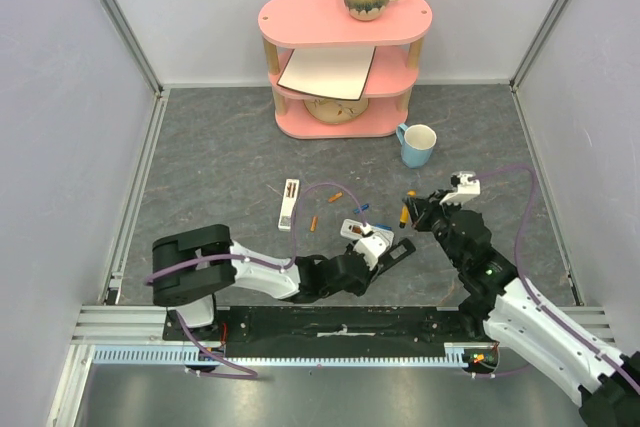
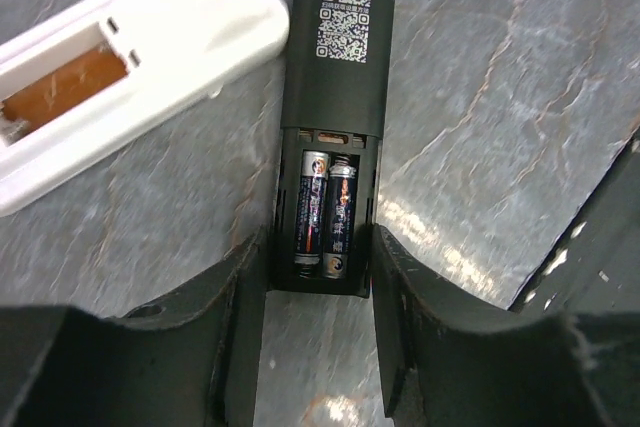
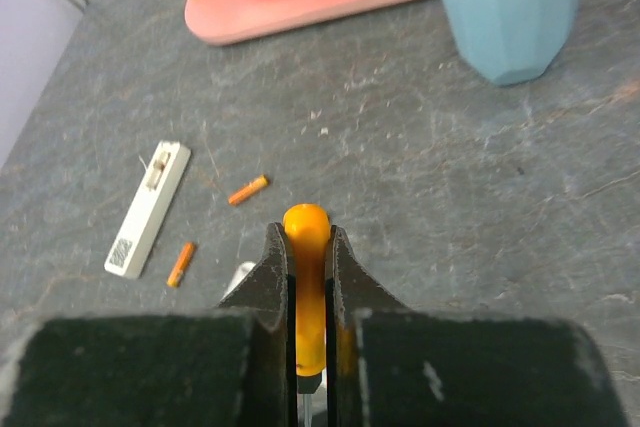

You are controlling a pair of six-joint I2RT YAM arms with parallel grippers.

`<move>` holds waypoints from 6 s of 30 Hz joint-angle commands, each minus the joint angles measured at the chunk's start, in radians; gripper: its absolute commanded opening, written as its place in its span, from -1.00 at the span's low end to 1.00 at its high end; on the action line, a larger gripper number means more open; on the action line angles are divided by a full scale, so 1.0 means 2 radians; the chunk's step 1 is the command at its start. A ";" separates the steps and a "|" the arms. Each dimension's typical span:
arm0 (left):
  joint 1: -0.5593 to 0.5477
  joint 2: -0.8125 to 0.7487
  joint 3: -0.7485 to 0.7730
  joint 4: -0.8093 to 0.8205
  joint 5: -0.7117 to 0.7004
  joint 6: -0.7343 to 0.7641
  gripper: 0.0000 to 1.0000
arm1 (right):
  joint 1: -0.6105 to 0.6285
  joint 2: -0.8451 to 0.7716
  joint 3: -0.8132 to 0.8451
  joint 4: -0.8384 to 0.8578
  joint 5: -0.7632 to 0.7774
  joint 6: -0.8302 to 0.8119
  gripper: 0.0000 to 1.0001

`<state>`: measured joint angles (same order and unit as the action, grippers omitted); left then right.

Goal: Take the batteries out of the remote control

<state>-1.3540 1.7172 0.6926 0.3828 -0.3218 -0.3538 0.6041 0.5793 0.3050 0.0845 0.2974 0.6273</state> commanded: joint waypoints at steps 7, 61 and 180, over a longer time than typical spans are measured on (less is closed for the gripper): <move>0.010 -0.043 -0.059 -0.089 0.000 -0.036 0.38 | 0.022 0.077 -0.039 0.137 -0.082 0.011 -1.00; 0.142 -0.250 -0.068 0.015 0.260 -0.059 0.70 | 0.090 0.046 -0.099 0.298 -0.092 0.078 -1.00; 0.179 -0.323 -0.057 -0.195 0.255 0.018 0.60 | 0.016 0.096 0.038 0.069 -0.222 -0.017 -1.00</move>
<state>-0.9924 1.0264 0.6018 -0.0486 0.2665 -0.3286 0.6346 0.8654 0.3305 0.4290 -0.3801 0.7063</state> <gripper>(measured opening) 0.798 0.081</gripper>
